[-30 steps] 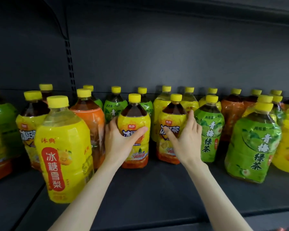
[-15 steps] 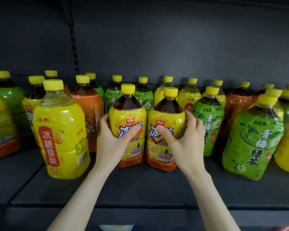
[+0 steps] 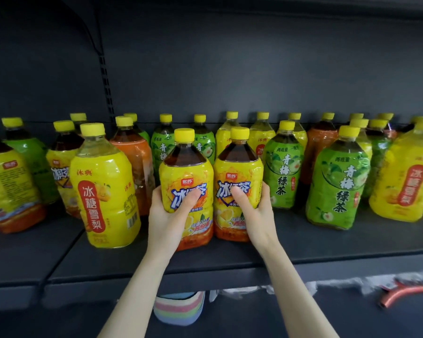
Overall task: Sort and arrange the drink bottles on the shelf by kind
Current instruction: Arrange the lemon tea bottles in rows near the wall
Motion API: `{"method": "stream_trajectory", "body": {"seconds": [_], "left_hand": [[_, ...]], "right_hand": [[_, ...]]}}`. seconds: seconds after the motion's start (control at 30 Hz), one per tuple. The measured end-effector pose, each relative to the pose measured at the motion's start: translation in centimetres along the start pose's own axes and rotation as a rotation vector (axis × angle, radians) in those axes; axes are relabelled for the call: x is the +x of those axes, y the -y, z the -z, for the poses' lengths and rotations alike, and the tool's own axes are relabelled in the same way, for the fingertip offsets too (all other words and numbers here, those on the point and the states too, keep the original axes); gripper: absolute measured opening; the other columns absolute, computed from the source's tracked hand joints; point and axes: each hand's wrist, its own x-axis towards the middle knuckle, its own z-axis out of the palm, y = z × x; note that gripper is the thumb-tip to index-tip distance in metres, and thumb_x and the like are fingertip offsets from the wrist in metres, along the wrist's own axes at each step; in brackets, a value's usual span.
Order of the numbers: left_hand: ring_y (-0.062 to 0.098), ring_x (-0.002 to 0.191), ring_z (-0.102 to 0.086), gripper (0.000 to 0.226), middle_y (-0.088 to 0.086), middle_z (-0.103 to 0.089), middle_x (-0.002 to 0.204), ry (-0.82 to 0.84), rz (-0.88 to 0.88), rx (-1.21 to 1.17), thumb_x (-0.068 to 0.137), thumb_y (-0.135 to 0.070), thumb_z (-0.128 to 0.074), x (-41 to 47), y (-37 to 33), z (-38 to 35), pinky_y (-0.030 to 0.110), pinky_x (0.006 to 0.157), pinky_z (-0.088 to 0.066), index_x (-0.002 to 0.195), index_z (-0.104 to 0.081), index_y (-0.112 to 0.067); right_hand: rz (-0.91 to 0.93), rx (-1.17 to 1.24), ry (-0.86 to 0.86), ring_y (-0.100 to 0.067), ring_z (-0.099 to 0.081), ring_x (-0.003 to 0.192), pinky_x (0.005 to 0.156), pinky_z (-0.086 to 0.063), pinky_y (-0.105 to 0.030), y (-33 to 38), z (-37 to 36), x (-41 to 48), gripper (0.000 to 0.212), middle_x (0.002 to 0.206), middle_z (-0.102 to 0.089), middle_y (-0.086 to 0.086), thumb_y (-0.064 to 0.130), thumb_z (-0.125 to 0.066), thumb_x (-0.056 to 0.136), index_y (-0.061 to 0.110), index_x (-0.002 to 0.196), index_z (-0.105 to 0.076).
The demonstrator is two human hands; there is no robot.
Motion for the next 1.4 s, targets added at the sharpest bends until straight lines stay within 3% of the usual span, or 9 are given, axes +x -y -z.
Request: {"method": "stream_trajectory", "body": {"seconds": [0.23, 0.33, 0.4, 0.5, 0.67, 0.83, 1.1, 1.27, 1.4], "left_hand": [[-0.011, 0.079, -0.063, 0.058, -0.019, -0.064, 0.093, -0.036, -0.058, -0.033, 0.058, -0.052, -0.067, -4.0, -1.4, 0.3, 0.012, 0.063, -0.049, 0.11, -0.052, -0.03], [-0.006, 0.079, -0.065, 0.043, -0.016, -0.068, 0.091, 0.01, -0.064, -0.045, 0.058, -0.053, -0.068, -5.9, -2.4, -0.4, 0.019, 0.067, -0.052, 0.096, -0.057, -0.036], [-0.002, 0.08, -0.067, 0.045, -0.015, -0.07, 0.09, 0.047, -0.069, -0.058, 0.058, -0.054, -0.069, -7.2, -3.3, -1.5, 0.019, 0.067, -0.053, 0.097, -0.058, -0.035], [-0.001, 0.079, -0.068, 0.05, -0.015, -0.071, 0.087, 0.103, -0.072, -0.119, 0.058, -0.055, -0.068, -9.4, -4.8, -4.5, 0.014, 0.061, -0.052, 0.101, -0.059, -0.032], [0.0, 0.079, -0.068, 0.058, -0.012, -0.072, 0.091, 0.208, -0.042, -0.203, 0.054, -0.062, -0.064, -14.7, -6.9, -11.7, 0.02, 0.065, -0.05, 0.103, -0.061, -0.031], [0.008, 0.083, -0.07, 0.059, -0.01, -0.073, 0.09, 0.307, 0.067, -0.315, 0.053, -0.06, -0.066, -22.3, -7.3, -21.1, 0.023, 0.067, -0.054, 0.104, -0.062, -0.031], [0.011, 0.089, -0.069, 0.061, -0.009, -0.072, 0.097, 0.412, 0.101, -0.281, 0.054, -0.064, -0.066, -28.7, -7.7, -33.6, 0.033, 0.077, -0.055, 0.105, -0.062, -0.03], [0.005, 0.087, -0.069, 0.061, -0.013, -0.072, 0.095, 0.44, 0.058, -0.259, 0.055, -0.064, -0.065, -28.1, -7.5, -40.8, 0.029, 0.076, -0.054, 0.106, -0.062, -0.031], [-0.002, 0.087, -0.067, 0.05, -0.019, -0.071, 0.095, 0.442, 0.022, -0.282, 0.06, -0.061, -0.064, -26.7, -5.8, -46.8, 0.02, 0.072, -0.053, 0.104, -0.061, -0.037]], "right_hand": [[0.07, 0.042, -0.098, -0.009, -0.068, 0.096, 0.089, -0.055, -0.045, 1.4, 1.5, -5.5, 0.068, 0.101, -0.072, 0.013, 0.062, -0.067, 0.064, 0.03, 0.123, -0.054], [0.095, 0.061, -0.159, -0.011, -0.07, 0.092, 0.087, -0.055, -0.046, 2.8, 3.3, -7.8, 0.054, 0.098, -0.073, 0.01, 0.061, -0.065, 0.066, 0.031, 0.111, -0.062], [0.112, 0.055, -0.2, -0.01, -0.07, 0.09, 0.087, -0.055, -0.045, 3.8, 5.2, -8.8, 0.044, 0.095, -0.074, 0.012, 0.06, -0.064, 0.068, 0.033, 0.103, -0.064], [0.15, 0.001, -0.256, -0.01, -0.069, 0.092, 0.087, -0.055, -0.046, 5.7, 9.2, -10.1, 0.048, 0.096, -0.073, 0.013, 0.064, -0.062, 0.067, 0.034, 0.105, -0.064], [0.181, -0.05, -0.327, -0.015, -0.071, 0.089, 0.083, -0.056, -0.047, 7.7, 18.1, -13.4, 0.043, 0.094, -0.075, 0.006, 0.062, -0.064, 0.067, 0.034, 0.1, -0.066], [0.155, -0.14, -0.426, -0.013, -0.071, 0.085, 0.079, -0.057, -0.041, 8.7, 29.8, -17.6, 0.053, 0.091, -0.075, 0.008, 0.066, -0.063, 0.062, 0.029, 0.1, -0.066], [0.108, -0.198, -0.58, -0.014, -0.071, 0.077, 0.079, -0.057, -0.044, 8.7, 44.0, -19.1, 0.053, 0.081, -0.074, 0.006, 0.069, -0.061, 0.058, 0.025, 0.088, -0.069], [0.121, -0.163, -0.593, -0.013, -0.072, 0.074, 0.066, -0.056, -0.029, 7.9, 50.0, -15.8, 0.059, 0.082, -0.075, 0.005, 0.069, -0.061, 0.057, 0.022, 0.091, -0.068], [0.139, -0.193, -0.6, -0.009, -0.071, 0.073, 0.067, -0.053, -0.026, 6.7, 54.5, -11.6, 0.055, 0.08, -0.074, 0.008, 0.068, -0.06, 0.057, 0.023, 0.088, -0.068]]}}
